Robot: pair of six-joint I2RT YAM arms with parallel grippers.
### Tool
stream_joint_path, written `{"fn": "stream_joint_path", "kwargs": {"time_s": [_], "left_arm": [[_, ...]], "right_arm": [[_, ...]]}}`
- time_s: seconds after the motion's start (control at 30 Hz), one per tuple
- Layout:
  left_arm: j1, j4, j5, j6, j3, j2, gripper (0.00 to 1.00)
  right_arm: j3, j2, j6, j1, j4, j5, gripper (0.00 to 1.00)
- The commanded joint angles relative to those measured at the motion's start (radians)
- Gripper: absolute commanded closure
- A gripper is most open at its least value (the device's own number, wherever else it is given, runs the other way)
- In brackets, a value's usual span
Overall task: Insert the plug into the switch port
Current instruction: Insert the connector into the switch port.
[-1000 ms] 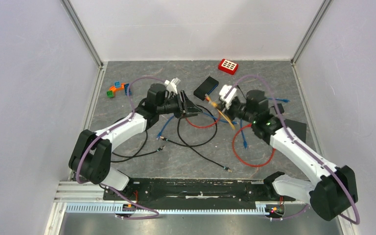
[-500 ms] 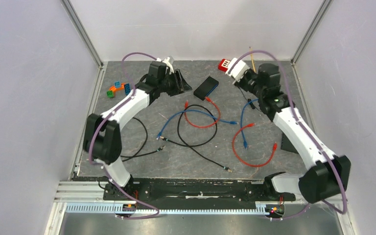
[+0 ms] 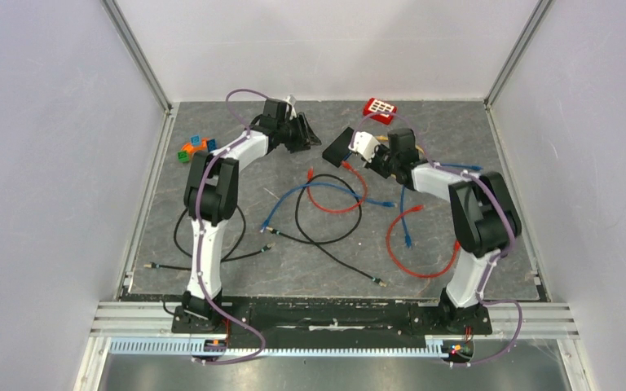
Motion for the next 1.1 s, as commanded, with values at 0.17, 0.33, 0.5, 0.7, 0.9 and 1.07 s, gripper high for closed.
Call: {"fn": "stream_joint_path", "kwargs": {"time_s": [0.17,0.33,0.5,0.7,0.9,1.07], "left_arm": [[0.005,0.149,0.150,-0.103,0.188,0.175,0.48],[0.003,0.191,0.204,-0.137,0.180,0.218,0.50],[-0.004,0.236,0.234,-0.159,0.086,0.193,0.53],[-0.006,0.279,0.237,-0.156,-0.010,0.153,0.56],[-0.010,0.280,0.252,-0.144,-0.048,0.135,0.59],[-0.011,0.279,0.251,-0.130,-0.089,0.105,0.60]], "right_arm": [[0.121,0.167,0.083,0.009,0.187,-0.046,1.00],[0.180,0.219,0.075,0.015,0.148,-0.033,1.00],[0.164,0.240,0.071,0.015,0.200,-0.091,1.00],[0.135,0.228,0.100,0.020,0.251,-0.173,1.00],[0.111,0.212,0.097,0.021,0.272,-0.257,1.00],[0.151,0.232,0.145,0.027,0.267,-0.331,1.00]]}}
